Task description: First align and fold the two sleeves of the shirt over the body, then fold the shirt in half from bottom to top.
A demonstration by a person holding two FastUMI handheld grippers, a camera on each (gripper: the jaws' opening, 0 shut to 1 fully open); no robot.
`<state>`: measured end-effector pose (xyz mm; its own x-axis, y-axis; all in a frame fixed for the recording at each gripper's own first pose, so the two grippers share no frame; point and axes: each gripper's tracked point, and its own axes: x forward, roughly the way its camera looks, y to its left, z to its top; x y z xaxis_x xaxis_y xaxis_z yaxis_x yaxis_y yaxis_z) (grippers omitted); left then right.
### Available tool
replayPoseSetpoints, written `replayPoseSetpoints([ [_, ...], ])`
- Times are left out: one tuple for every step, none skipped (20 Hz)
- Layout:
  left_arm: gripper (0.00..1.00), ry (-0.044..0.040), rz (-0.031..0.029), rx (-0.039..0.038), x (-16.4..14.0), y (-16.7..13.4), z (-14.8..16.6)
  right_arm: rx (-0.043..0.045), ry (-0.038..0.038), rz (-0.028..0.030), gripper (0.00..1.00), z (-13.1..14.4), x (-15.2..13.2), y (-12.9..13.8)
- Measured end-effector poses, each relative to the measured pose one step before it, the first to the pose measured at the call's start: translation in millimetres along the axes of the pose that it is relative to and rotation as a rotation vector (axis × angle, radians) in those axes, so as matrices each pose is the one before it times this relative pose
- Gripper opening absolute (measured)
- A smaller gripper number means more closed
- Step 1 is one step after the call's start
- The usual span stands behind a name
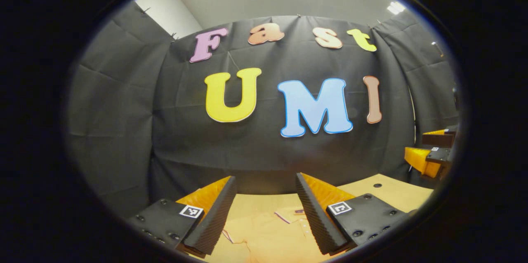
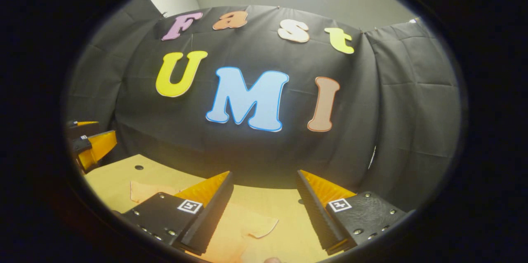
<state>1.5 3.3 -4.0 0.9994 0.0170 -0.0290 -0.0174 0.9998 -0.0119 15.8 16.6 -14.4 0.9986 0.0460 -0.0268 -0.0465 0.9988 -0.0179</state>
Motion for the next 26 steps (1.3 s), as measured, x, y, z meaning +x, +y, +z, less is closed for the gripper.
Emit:
replayPoseSetpoints([
  [0.96, 0.0067, 0.00455, -0.0007, -0.01, 0.34, -1.21, -0.00124, 0.00835, 0.00515, 0.94, -6.69, 5.23, 0.94],
  [0.96, 0.00652, 0.00377, -0.00048, 0.12, 0.63, -1.07, 0.0041, 0.0136, 0.00166, 0.94, -5.87, 4.54, 0.12],
  [0.96, 0.00525, 0.00181, -0.00286, -0.2, 0.53, -1.55, 0.01028, 0.02031, 0.00701, 0.94, -8.93, 6.38, 0.55],
  [0.96, 0.00485, 0.00177, -0.00615, 0.18, -0.28, -0.79, 0.01262, 0.01807, 0.00446, 0.94, -7.65, 6.93, -0.11],
  [0.96, 0.0034, 0.00189, -0.00726, -1.65, -0.75, -1.53, 0.00949, 0.02032, 0.00283, 0.94, -8.39, 7.97, 0.02],
  [0.96, 0.00492, 0.00452, -0.00496, 0.8, 0.09, -1.59, 0.00321, 0.01812, 0.0005, 0.94, -9.52, 9.47, -0.76],
  [0.96, 0.00482, 0.00612, -0.00134, 0.21, 0.74, -0.8, 0.00127, 0.02285, -0.00356, 0.95, -10.73, 10.37, -2.25],
  [0.96, 0.00213, 0.00741, 0.00287, 0.05, 0.87, -0.02, 0.00536, 0.02924, -0.0001, 0.95, -13.45, 11.3, -2.19],
  [0.96, -0.00069, 0.00775, 0.0036, 0.0, 2.06, 0.62, 0.00765, 0.02424, -0.00222, 0.94, -9.47, 9.83, -2.03],
  [0.96, 0.00021, 0.00676, 0.00261, 0.76, 1.56, 0.34, 0.01228, 0.03055, -0.00168, 0.94, -11.27, 11.72, -2.21],
  [0.96, 0.00041, 0.0067, 0.0016, -0.16, 1.37, -0.41, 0.01372, 0.03257, -0.00455, 0.94, -12.02, 11.46, -1.7],
  [0.96, 0.00334, 0.00554, 0.00125, 1.18, 0.17, -1.0, 0.01791, 0.03649, -0.00549, 0.95, -12.18, 12.6, -3.35],
  [0.94, 0.00608, 0.00573, 0.00131, -0.21, 1.15, -1.53, 0.01365, 0.02806, -0.00674, 0.94, -13.14, 9.98, -3.42],
  [0.96, 0.00452, 0.00351, 0.00169, 0.1, 0.22, -0.68, 0.01356, 0.03231, -0.00924, 0.96, -10.37, 11.17, -3.89],
  [0.96, 0.00415, 0.00315, 0.00238, -1.38, -0.1, 0.13, 0.01459, 0.03198, -0.00733, 0.96, -10.38, 8.9, -2.87],
  [0.96, 0.00232, 0.00203, 0.00295, 0.33, -0.09, 0.2, 0.01433, 0.02979, -0.00383, 0.96, -8.42, 9.75, -2.82],
  [0.96, 0.00172, 0.00023, 0.00278, -0.27, 0.2, -0.94, 0.01212, 0.02863, -0.00505, 0.96, -9.31, 10.29, -2.38],
  [0.96, 0.00375, 0.00047, 0.00184, 0.78, -0.26, -0.51, 0.00872, 0.02965, -0.00708, 0.96, -8.06, 9.04, -3.2],
  [0.96, 0.00458, -0.00114, -0.0001, -1.13, 0.34, -0.73, 0.0077, 0.02784, -0.00702, 0.94, -7.45, 11.0, -2.43],
  [0.96, 0.00564, -0.00056, -0.00074, 0.79, -0.38, -0.89, 0.00424, 0.02106, -0.00724, 0.96, -6.93, 8.22, -2.06],
  [0.96, 0.00519, 0.00045, 0.00058, -1.19, -0.28, -0.61, 0.0042, 0.0172, -0.00539, 0.94, -4.63, 8.16, -1.96],
  [0.96, 0.00452, 0.00193, 0.00144, 0.67, 0.39, 0.19, 0.00423, 0.01817, -0.00545, 0.96, -4.99, 8.36, -2.15],
  [0.96, 0.00379, 0.00199, 0.00169, -0.81, 0.85, -1.18, 0.00683, 0.02291, -0.00522, 0.96, -7.83, 6.9, -0.14],
  [0.96, 0.00375, 0.00106, 0.00071, 0.18, 0.46, -0.49, 0.01095, 0.02516, -0.00202, 0.94, -7.28, 8.03, -0.49],
  [0.96, 0.0047, 0.0013, 0.00112, -1.47, 0.1, -0.9, 0.00947, 0.02722, -0.00294, 0.96, -5.26, 8.73, -1.04],
  [0.96, 0.00649, 0.00098, -0.00019, 0.04, 0.37, -1.31, 0.01309, 0.02989, -0.00332, 0.94, -8.32, 7.05, -1.25],
])
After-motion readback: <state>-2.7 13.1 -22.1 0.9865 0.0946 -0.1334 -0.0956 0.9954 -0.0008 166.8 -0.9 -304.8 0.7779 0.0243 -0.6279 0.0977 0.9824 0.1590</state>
